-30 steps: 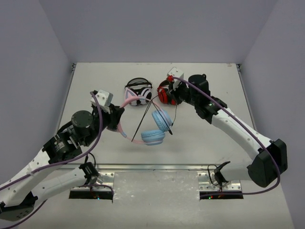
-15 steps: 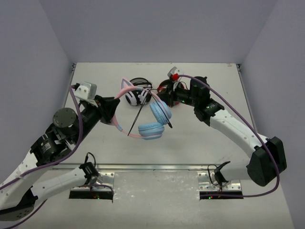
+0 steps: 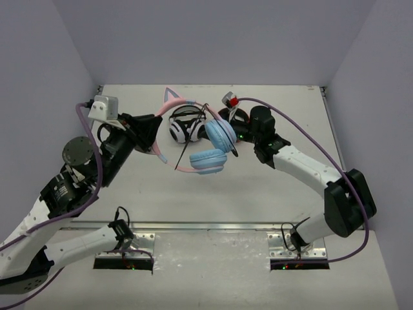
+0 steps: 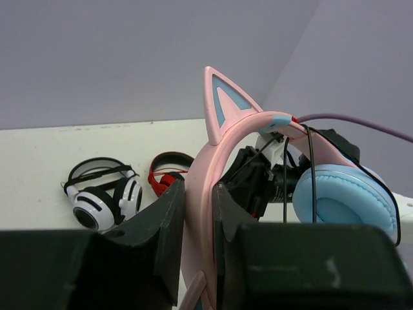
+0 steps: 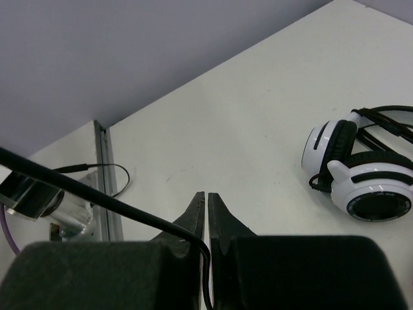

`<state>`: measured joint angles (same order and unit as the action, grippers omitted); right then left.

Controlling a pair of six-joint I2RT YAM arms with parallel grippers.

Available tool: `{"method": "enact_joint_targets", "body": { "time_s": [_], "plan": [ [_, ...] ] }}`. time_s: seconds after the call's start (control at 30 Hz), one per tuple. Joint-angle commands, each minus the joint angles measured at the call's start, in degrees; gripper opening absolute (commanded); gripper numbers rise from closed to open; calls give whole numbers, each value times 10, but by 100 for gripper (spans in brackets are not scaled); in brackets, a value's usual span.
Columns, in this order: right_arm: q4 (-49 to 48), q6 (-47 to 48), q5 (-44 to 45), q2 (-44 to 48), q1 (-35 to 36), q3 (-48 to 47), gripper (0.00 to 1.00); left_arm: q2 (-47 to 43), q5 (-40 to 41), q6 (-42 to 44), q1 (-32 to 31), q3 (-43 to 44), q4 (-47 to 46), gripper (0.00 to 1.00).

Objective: Wrap the headphones

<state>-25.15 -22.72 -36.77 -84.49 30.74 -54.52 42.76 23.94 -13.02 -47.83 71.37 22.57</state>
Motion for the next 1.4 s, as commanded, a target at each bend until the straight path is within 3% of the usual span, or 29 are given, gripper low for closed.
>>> {"method": "enact_joint_targets", "body": {
  "time_s": [0.0,0.37,0.6,0.83,1.0,1.23,1.37],
  "plan": [
    [-28,-21,-10,6,-2,13,5,-17,13,-41,-4,37,-133,0],
    [-54,-29,-13,8,-1,40,4,-49,36,-26,-4,27,-162,0],
    [-88,-51,-20,-9,-1,51,10,-58,47,-18,-4,33,-173,0],
    [-100,-58,-24,-16,3,61,10,-58,63,-10,-4,34,-180,0],
    [-90,-50,-31,-16,5,63,2,-53,74,1,-4,38,-176,0],
    [-81,-38,-17,-6,6,76,15,-51,94,4,-4,30,-168,0],
    [-81,-38,-20,-2,6,75,18,-51,87,2,-4,22,-169,0]
  ]
}}
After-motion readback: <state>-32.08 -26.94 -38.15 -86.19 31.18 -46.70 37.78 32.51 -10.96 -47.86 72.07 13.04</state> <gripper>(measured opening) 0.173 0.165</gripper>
